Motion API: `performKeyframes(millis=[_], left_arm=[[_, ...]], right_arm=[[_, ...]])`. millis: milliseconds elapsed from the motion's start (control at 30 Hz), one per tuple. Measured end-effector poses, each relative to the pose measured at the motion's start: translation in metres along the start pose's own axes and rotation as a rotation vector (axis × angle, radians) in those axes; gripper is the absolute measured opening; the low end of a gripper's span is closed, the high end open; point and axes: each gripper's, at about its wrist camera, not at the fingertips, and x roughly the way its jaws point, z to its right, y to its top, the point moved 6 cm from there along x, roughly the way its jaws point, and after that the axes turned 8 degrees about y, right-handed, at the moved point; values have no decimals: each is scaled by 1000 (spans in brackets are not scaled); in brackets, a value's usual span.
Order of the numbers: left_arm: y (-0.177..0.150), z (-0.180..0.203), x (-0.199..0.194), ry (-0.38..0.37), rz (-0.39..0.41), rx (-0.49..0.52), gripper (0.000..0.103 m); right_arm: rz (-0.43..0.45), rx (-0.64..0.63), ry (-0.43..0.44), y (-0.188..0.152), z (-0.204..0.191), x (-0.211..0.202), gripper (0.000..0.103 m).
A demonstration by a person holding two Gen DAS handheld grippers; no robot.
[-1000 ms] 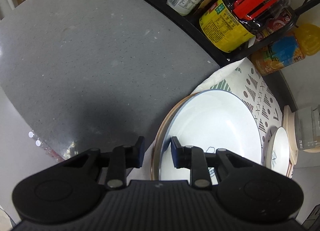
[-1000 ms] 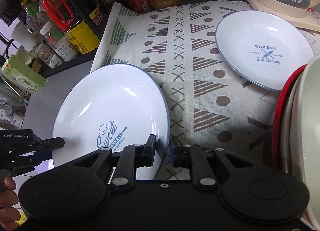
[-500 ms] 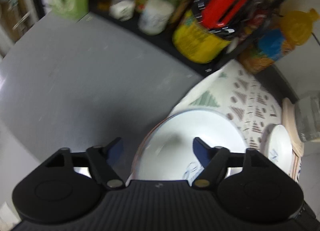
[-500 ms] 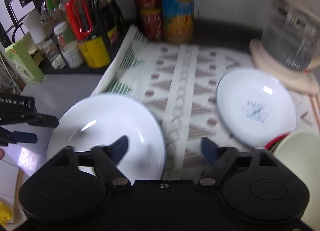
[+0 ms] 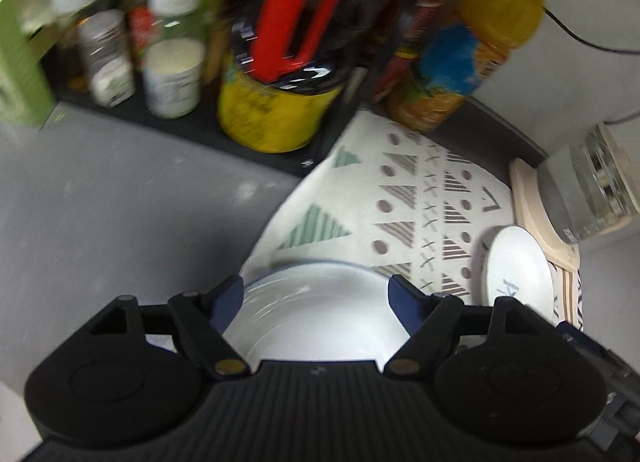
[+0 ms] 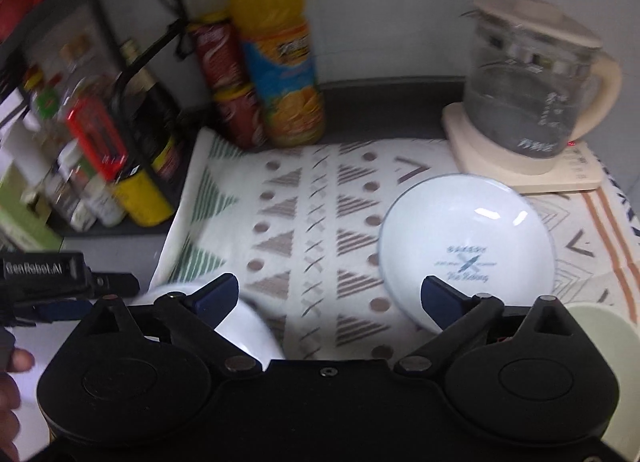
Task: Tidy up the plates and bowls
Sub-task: 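Move both grippers to the white 'BAKERY' plate and grip its rim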
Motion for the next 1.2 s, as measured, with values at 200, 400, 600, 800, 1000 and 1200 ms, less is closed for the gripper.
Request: performKeyframes(millis=[200, 400, 600, 800, 1000, 1200], left_arm=[[7, 37, 2, -49, 5, 83, 78], [4, 72, 12, -91, -17, 136, 78], [2, 107, 24, -124, -32, 186, 78], [2, 137, 39, -142, -31, 196, 78], [-3, 153, 57, -135, -63, 170, 76], [-10, 163, 76, -140, -117, 112, 72]], right_arm=[[41, 70, -43, 16, 21, -13, 103], [94, 122, -100, 25, 49, -26, 103], [102, 206, -157, 29, 90, -36, 103], [95, 272, -158, 29, 131, -38, 103], [15, 352, -160, 25, 173, -26, 86], [-81, 430, -109, 12, 205, -4, 67]])
